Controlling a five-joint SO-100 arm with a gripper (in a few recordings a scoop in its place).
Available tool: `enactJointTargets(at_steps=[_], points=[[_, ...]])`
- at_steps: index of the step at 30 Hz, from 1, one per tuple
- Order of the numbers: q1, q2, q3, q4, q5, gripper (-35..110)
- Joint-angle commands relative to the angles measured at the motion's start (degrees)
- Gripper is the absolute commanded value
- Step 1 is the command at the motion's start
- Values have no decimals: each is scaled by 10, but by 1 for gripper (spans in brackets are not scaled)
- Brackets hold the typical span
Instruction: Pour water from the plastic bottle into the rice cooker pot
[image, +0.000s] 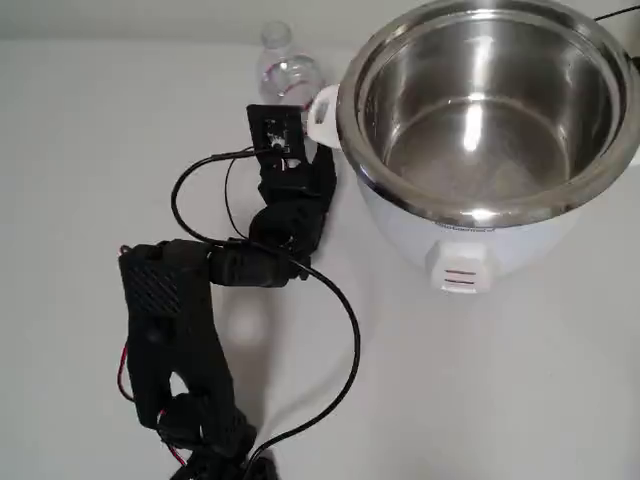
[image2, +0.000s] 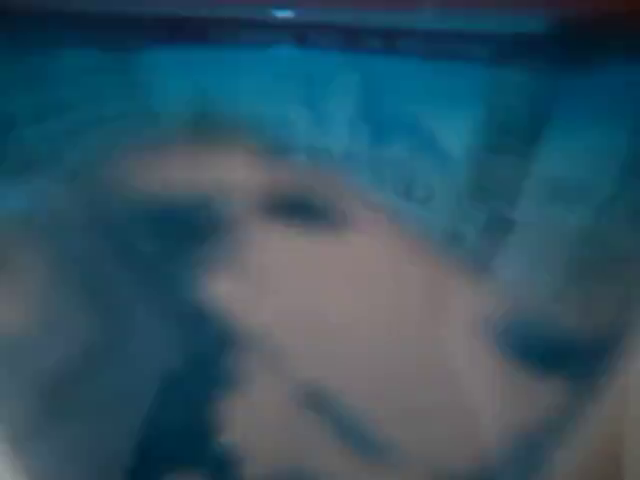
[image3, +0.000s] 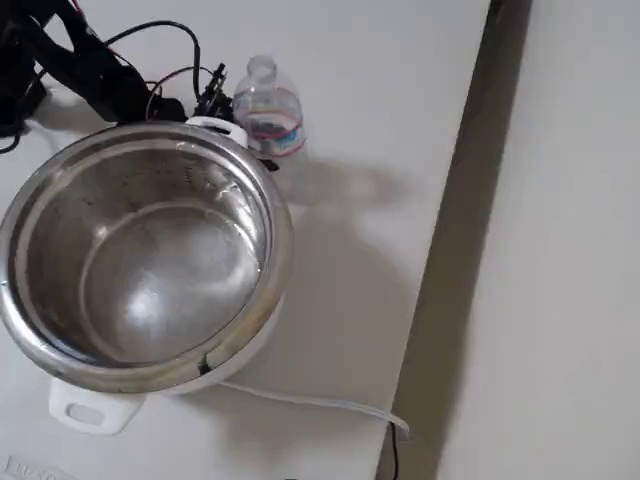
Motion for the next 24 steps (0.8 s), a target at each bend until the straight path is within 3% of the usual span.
enactJointTargets(at_steps=[1,9,18,24], points=[[0,55,-29,-33,15,12],[-29,197,2,25,37,12],[-45,380,9,197,71,12],[-41,522,9,338,145,12]])
